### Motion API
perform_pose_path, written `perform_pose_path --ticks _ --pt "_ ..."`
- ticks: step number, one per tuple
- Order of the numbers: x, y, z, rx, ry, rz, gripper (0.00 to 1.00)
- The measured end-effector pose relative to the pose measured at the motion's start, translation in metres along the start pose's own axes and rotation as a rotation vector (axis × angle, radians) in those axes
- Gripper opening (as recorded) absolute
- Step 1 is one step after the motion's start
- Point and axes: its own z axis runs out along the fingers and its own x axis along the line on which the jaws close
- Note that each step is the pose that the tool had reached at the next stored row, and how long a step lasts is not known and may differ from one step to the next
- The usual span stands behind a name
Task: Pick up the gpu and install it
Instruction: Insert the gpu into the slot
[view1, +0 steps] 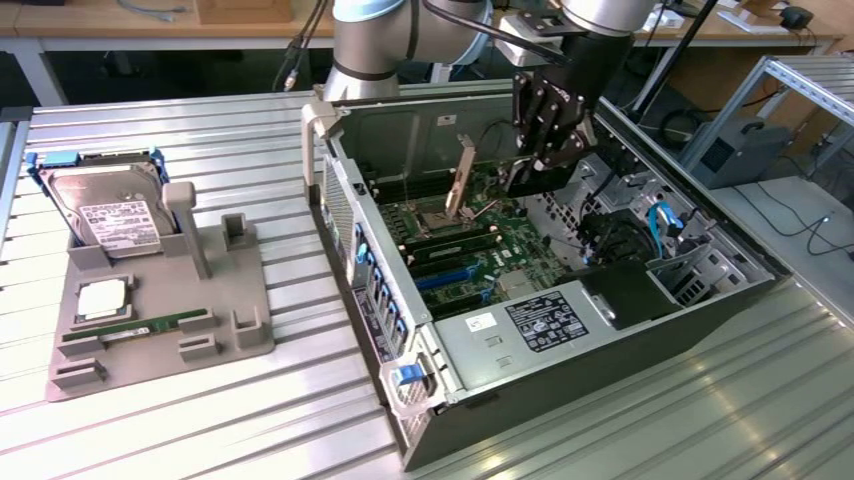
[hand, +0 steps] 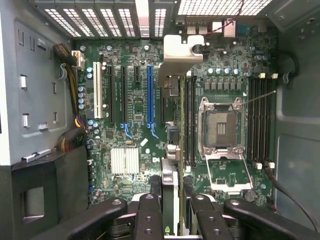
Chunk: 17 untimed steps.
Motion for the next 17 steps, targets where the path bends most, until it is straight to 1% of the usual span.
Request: perform_pose_path --ticks 17 --pt "0.0007 -0.0001 0.0094 0.0 0.0 -0.002 0.27"
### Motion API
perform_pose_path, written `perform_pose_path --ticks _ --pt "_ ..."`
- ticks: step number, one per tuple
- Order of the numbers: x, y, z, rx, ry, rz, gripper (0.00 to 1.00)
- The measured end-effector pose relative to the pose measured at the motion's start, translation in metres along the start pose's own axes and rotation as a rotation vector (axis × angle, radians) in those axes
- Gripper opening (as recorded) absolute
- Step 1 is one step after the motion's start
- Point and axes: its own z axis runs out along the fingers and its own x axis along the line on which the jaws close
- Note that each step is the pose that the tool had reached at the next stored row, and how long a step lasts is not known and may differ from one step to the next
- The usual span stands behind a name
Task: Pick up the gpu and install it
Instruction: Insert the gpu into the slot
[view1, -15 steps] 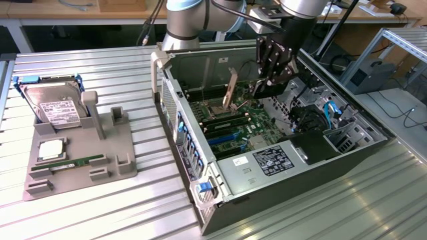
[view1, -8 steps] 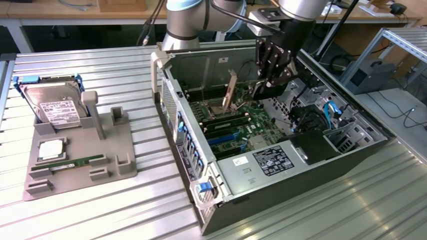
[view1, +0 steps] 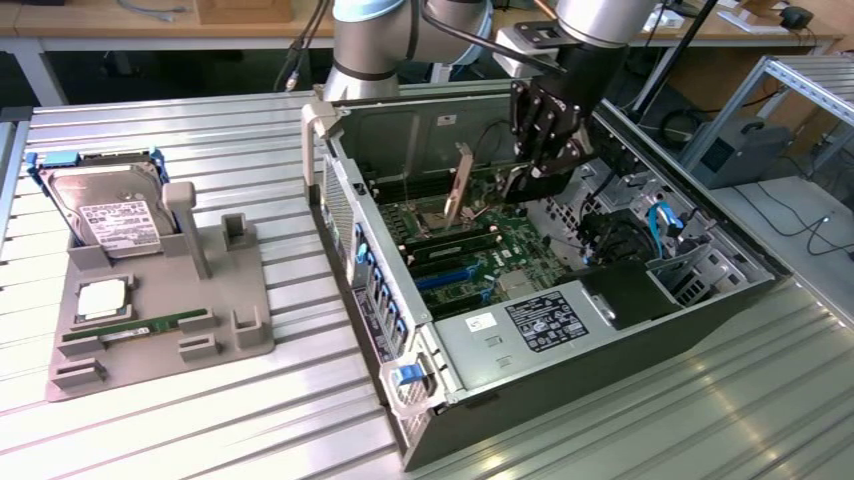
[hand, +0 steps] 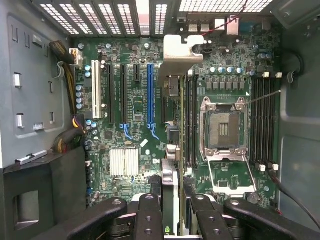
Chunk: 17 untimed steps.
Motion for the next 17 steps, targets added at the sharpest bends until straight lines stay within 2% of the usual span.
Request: perform_pose_path --ticks 17 --pt "0.0028 0.0017 0.0102 0.0 0.0001 -0.001 0.27"
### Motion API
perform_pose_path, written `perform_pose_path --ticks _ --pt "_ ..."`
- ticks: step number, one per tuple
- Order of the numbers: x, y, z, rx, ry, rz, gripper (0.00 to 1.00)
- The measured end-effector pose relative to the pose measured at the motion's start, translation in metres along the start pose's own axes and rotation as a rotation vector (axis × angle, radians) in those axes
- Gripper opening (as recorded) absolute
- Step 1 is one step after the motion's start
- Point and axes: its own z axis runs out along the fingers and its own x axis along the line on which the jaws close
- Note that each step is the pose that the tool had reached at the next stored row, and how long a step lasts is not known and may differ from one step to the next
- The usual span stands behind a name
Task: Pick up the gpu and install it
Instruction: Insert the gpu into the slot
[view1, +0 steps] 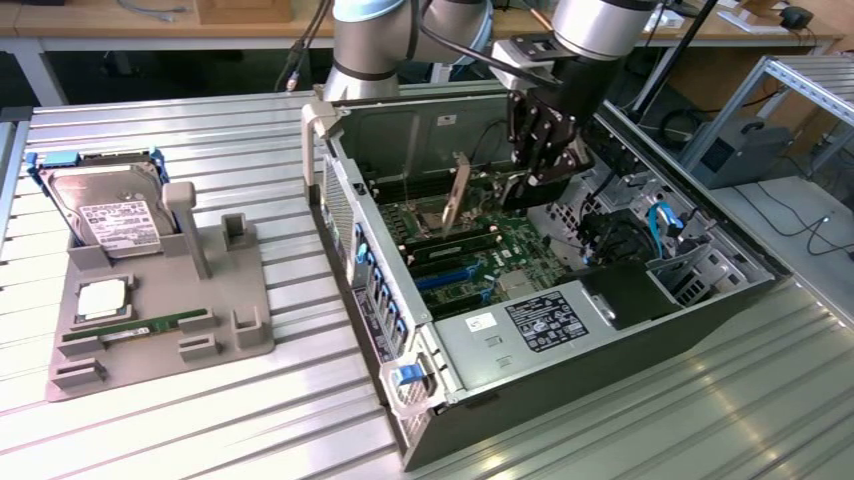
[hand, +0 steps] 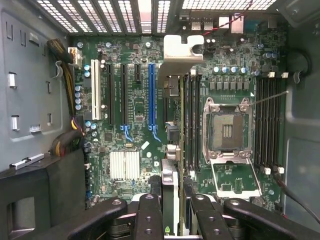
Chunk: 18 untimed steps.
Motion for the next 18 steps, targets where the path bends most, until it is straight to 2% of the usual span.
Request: perform_pose_path --ticks 18 --pt "0.006 0.0017 0.0108 0.0 0.0 0.0 0.27"
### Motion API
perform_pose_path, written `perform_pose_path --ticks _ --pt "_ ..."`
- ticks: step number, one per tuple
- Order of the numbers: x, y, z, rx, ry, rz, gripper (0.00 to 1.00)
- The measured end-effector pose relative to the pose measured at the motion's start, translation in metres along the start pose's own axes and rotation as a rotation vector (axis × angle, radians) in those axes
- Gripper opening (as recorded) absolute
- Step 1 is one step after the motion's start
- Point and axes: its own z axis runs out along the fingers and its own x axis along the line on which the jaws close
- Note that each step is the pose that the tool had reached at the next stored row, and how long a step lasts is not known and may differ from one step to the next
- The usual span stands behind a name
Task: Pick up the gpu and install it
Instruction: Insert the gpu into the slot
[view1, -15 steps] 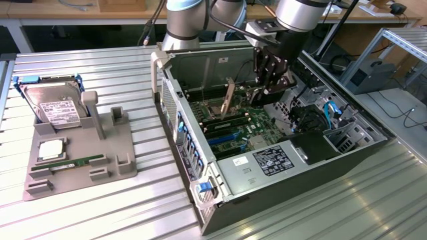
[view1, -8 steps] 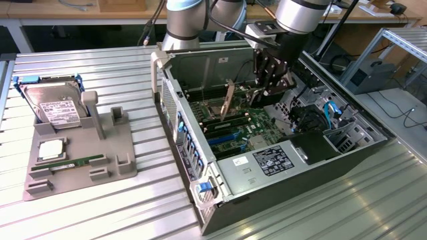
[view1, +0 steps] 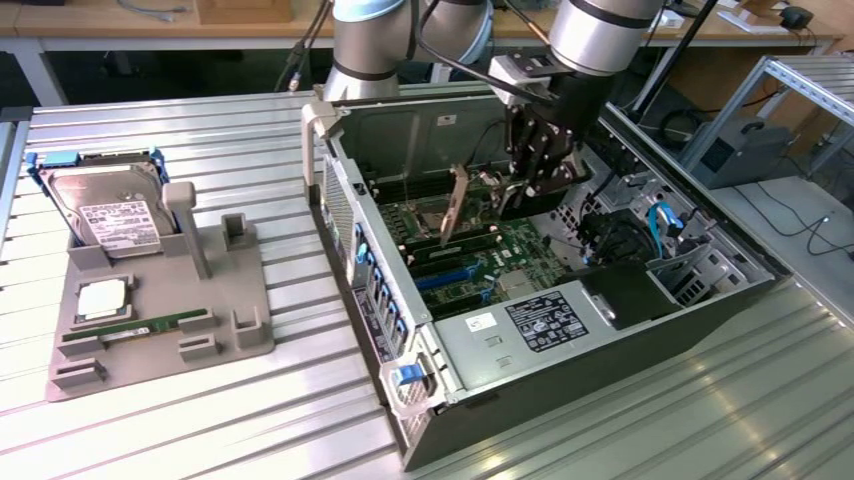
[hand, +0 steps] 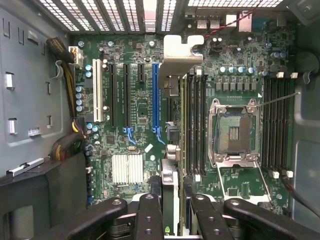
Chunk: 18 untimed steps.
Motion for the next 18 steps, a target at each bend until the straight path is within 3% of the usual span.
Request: perform_pose_path --ticks 18 --pt "0.004 0.0 0.011 0.0 -0.0001 0.0 0.27"
